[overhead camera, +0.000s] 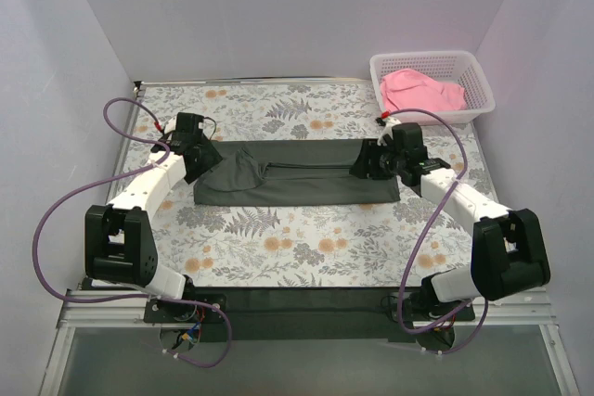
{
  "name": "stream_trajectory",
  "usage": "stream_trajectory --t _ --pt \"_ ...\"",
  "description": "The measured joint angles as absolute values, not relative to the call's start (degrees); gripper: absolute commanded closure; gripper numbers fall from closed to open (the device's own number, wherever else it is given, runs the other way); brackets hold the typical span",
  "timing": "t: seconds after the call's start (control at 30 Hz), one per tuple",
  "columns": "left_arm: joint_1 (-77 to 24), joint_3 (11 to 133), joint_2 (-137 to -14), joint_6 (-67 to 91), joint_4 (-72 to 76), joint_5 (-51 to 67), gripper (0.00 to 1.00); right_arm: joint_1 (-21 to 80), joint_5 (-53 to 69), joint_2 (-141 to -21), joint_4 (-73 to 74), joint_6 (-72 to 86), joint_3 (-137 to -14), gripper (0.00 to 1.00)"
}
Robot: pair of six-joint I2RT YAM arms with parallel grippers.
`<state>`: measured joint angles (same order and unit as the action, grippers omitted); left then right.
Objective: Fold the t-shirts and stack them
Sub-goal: Fold the tshirt
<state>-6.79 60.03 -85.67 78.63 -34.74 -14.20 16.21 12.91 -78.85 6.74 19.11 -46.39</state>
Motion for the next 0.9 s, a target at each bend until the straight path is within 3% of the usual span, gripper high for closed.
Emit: stream_trajectory --t 0.37,0.63,0.9 --pt "-12.01 60.93 -92.92 79.07 -31.55 -8.05 0.54 33.04 25.15 -101.45 -5.37 19.70 -67.11 0.52" --pt "-12.56 60.31 -95.20 77.32 -28.93 -6.13 0.54 37.45 27.88 -116.77 -9.23 21.34 -79.22 0.66" --pt "-12.60 57.74 -97.27 76.31 -27.33 -6.15 0.55 39.42 30.20 -126.63 -10.96 23.53 -87.72 0.67"
